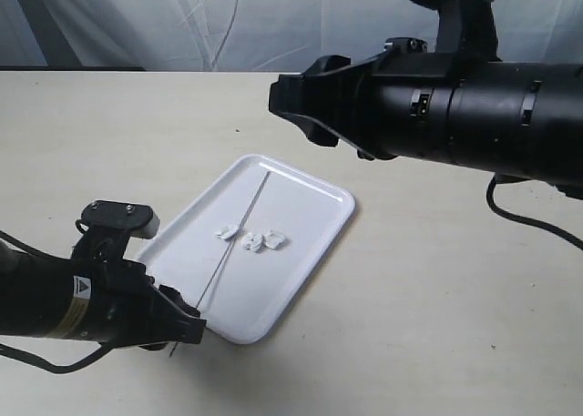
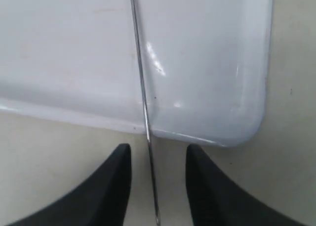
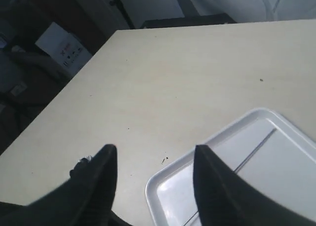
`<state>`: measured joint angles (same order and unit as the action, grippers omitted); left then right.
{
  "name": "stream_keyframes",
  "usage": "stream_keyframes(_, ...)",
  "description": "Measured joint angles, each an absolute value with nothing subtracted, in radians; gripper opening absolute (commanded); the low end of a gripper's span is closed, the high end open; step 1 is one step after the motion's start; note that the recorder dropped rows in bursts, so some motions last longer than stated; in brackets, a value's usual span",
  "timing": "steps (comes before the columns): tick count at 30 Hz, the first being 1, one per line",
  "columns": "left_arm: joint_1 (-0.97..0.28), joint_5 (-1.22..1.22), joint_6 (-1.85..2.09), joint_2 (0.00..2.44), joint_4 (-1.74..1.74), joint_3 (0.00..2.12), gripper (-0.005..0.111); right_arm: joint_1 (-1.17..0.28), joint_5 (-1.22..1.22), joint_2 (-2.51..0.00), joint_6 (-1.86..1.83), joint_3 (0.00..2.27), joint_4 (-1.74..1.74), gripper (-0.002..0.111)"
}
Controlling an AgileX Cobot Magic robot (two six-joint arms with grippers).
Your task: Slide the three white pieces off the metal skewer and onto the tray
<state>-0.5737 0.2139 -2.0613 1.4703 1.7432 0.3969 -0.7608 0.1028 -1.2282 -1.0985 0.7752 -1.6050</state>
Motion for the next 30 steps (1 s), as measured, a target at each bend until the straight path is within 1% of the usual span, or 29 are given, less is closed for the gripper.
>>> stream_keyframes(4,-0.574,0.184,-2.024,1.392,1.743,0.397,0.039,-0.761,0.103,-1.190,-1.099,0.773,-1.511,0.041)
stream_keyframes(8,-0.574,0.157,-1.981,1.255,1.743,0.397,0.039,-0.761,0.098,-1.154,-1.099,0.719,-1.436,0.041)
stream_keyframes(12,-0.574,0.087,-1.955,1.078,1.748,0.397,0.039,-0.761,0.061,-1.117,-1.099,0.610,-1.413,0.041)
stream_keyframes(17,-0.574,-0.027,-1.936,0.830,1.748,0.378,0.039,-0.761,-0.047,-1.040,-1.099,0.475,-1.408,0.041)
stream_keyframes(22,-0.574,-0.067,-1.931,0.583,1.748,0.327,0.039,-0.761,-0.106,-0.901,-1.099,0.399,-1.416,0.041)
stream_keyframes(23,-0.574,-0.065,-1.929,0.477,1.748,0.304,0.039,-0.761,-0.127,-0.831,-1.099,0.383,-1.417,0.041)
stream_keyframes(25,-0.574,-0.056,-1.929,0.345,1.748,0.266,0.039,-0.761,-0.176,-0.725,-1.099,0.359,-1.417,0.041)
stream_keyframes(27,-0.574,-0.049,-1.929,0.261,1.748,0.242,0.039,-0.761,-0.230,-0.632,-1.099,0.339,-1.426,0.041)
stream_keyframes(30,-0.574,-0.009,-1.929,0.207,1.748,0.230,0.039,-0.761,-0.267,-0.550,-1.099,0.324,-1.444,0.041)
